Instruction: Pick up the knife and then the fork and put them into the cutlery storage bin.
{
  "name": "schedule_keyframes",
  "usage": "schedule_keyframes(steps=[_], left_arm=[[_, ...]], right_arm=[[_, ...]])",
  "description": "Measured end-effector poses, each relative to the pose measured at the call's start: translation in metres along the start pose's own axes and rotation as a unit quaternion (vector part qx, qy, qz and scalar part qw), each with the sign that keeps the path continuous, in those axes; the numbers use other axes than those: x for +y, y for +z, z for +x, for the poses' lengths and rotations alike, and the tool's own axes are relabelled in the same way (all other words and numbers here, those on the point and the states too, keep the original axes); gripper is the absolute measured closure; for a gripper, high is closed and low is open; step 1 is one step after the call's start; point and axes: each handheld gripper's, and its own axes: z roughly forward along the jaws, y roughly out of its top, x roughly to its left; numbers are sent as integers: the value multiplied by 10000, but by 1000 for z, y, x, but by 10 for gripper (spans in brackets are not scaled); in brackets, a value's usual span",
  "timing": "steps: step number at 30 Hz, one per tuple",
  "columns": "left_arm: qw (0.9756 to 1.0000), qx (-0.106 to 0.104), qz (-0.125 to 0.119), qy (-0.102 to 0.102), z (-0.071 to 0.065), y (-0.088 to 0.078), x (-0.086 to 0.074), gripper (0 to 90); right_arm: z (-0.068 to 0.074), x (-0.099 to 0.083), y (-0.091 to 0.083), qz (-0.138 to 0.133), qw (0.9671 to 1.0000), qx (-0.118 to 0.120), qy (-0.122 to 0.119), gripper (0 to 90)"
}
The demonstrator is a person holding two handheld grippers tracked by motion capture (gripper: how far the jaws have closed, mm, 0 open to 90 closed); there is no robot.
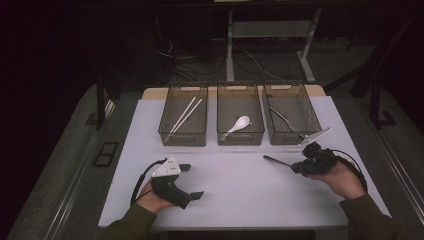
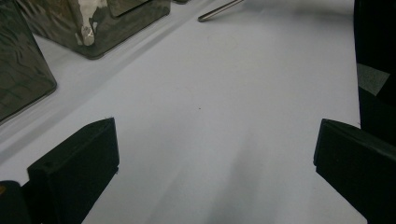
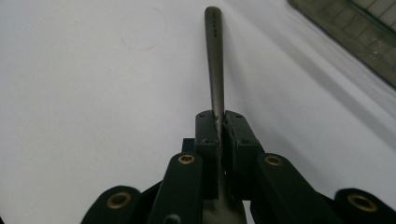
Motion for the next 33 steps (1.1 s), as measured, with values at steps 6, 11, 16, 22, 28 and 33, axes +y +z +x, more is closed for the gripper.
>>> schedule_keyframes(steps=[6,11,16,22,28,33], left_arm=[[10000,-13,2,-12,0,0,0,0],[10000,-17,-25,-20,0,0,0,0],[10000,-10,-45,-29,0,0,0,0],[10000,-24,-58,-57,0,1,2,0],[10000,-4,-9,-1,0,1,2,0],[10000,-29,-9,-17,0,1,2,0]], right_arm=[[-2,-1,-11,-211,9998,-43,37,849],[-5,0,-26,-411,9991,-84,88,848],[-11,-1,-37,-585,9981,-136,121,848],[-18,-2,-52,-824,9961,-139,292,848],[-24,3,-65,-1003,9943,-175,317,848],[-31,12,-72,-1138,9924,-307,355,848]])
